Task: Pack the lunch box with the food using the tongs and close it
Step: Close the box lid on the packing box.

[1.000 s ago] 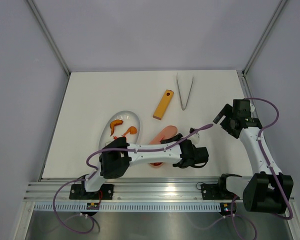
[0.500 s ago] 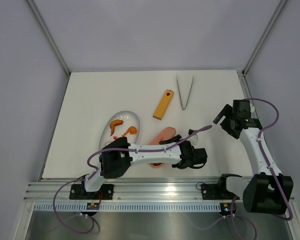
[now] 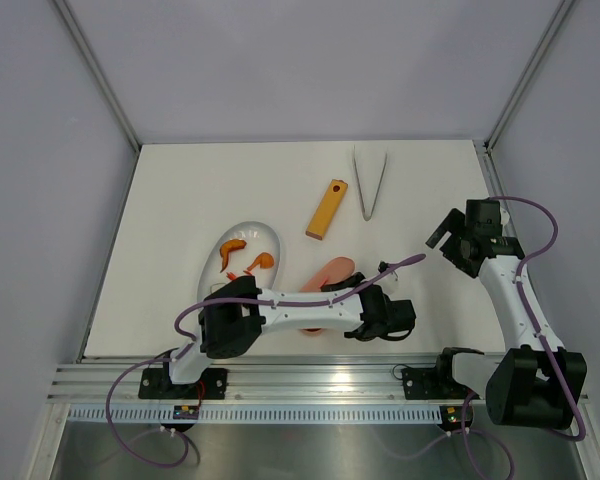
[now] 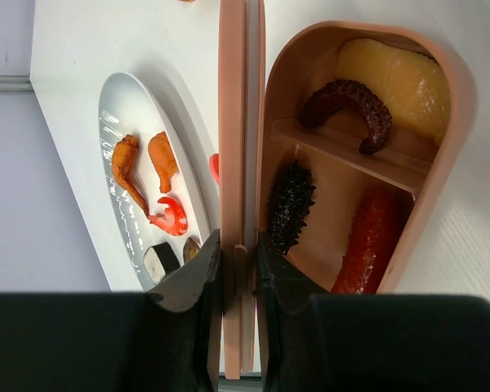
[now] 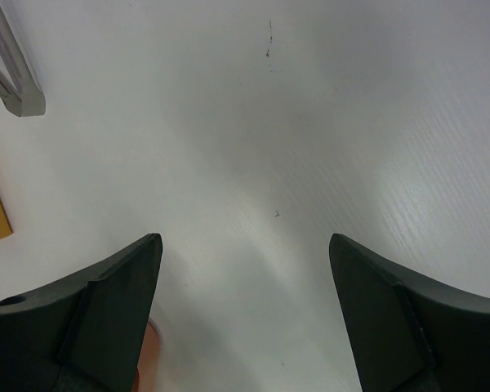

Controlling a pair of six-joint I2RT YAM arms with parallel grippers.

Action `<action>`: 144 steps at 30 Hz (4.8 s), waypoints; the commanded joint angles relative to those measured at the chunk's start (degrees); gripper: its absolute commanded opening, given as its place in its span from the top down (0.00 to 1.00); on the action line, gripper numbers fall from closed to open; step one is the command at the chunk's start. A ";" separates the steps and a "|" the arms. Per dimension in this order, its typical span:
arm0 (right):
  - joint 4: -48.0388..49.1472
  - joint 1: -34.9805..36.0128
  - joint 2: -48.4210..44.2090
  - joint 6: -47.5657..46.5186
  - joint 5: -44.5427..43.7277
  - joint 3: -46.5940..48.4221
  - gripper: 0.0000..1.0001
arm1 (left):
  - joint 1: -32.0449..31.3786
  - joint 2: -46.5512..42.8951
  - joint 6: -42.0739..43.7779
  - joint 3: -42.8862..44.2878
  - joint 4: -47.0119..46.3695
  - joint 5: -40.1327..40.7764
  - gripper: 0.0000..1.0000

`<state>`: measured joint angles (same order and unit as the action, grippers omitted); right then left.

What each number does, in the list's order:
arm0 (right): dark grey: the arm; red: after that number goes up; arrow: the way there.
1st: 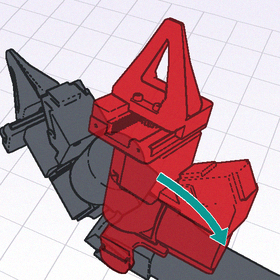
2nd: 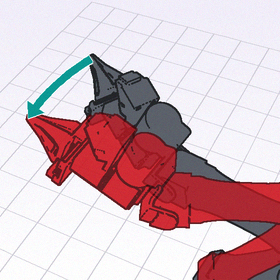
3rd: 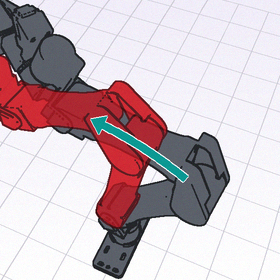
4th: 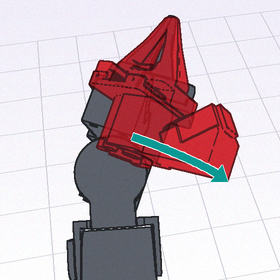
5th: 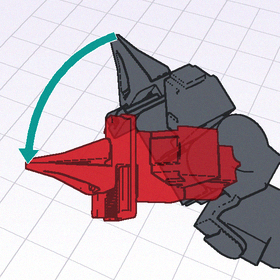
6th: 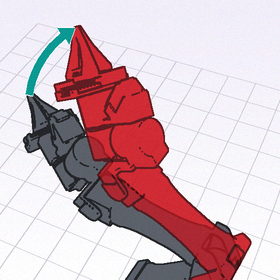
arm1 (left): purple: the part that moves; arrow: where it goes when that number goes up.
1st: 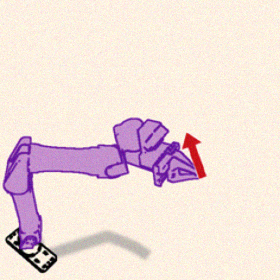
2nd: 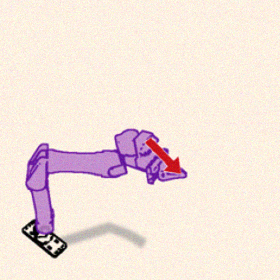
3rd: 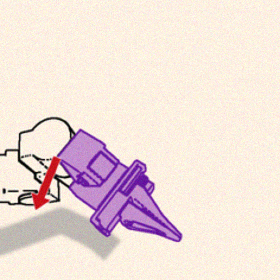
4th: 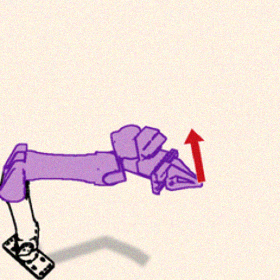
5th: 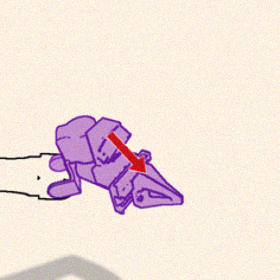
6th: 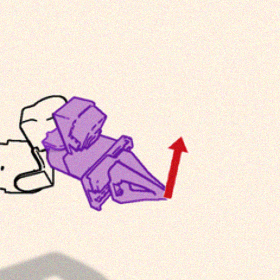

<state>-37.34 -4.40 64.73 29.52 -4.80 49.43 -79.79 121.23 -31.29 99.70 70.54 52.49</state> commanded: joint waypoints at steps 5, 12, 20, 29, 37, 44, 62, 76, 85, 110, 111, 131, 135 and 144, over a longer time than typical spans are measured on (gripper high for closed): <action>1.57 -0.25 -0.83 -0.69 1.37 -0.56 0.09 | -0.28 -0.47 0.26 -0.30 -0.93 1.91 1.00; 1.66 -0.34 -0.83 -0.78 1.28 -0.74 0.09 | -0.37 -0.47 0.88 -1.17 -2.16 0.95 1.00; 1.75 -0.34 -0.74 -0.78 1.28 -0.74 0.09 | -0.37 -1.87 1.93 -3.37 -4.19 -1.16 0.96; 1.66 -0.34 -0.83 -0.69 1.37 -0.83 0.09 | -0.28 -2.14 2.02 -3.64 -4.45 -1.69 0.70; 1.57 -0.34 -0.83 -0.78 1.28 -0.74 0.09 | -0.37 -2.31 1.93 -3.55 -4.01 -2.13 0.58; 1.48 -0.34 -1.01 -0.78 1.19 -0.65 0.09 | -0.37 -4.42 2.81 -2.85 -3.66 -5.20 0.23; 2.27 -0.34 2.06 -2.88 7.16 0.05 0.09 | 0.60 -11.89 7.20 2.86 -7.61 -19.96 0.01; 2.89 10.81 11.38 -4.38 9.29 4.17 0.87 | 18.08 -40.62 -2.01 -21.98 -19.29 -39.82 0.08; 5.43 21.98 19.99 -2.71 9.45 7.08 1.00 | 20.20 -45.64 -10.45 -46.25 -24.57 -45.89 1.00; 6.58 35.16 27.03 -1.04 9.37 10.25 1.00 | 22.13 -33.87 -11.60 -49.69 -40.66 -50.29 1.00; 6.49 35.51 27.03 -0.78 9.37 10.25 1.00 | 22.22 -33.69 -11.52 -49.52 -40.83 -50.29 1.00; 4.30 38.33 29.58 0.54 5.15 11.48 1.00 | 23.19 -39.39 -11.42 -47.23 -37.25 -47.75 1.00; 2.89 38.33 29.75 0.45 2.87 12.01 1.00 | 23.27 -44.13 -11.69 -46.62 -33.99 -46.08 1.00; -0.97 39.11 20.80 2.12 -6.97 14.20 1.00 | 26.52 -51.35 -10.72 -44.07 -28.10 -43.17 1.00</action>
<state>-36.51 33.43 91.74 30.33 -6.48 60.14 -54.87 72.69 -42.26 52.51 41.04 6.55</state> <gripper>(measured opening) 0.009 0.002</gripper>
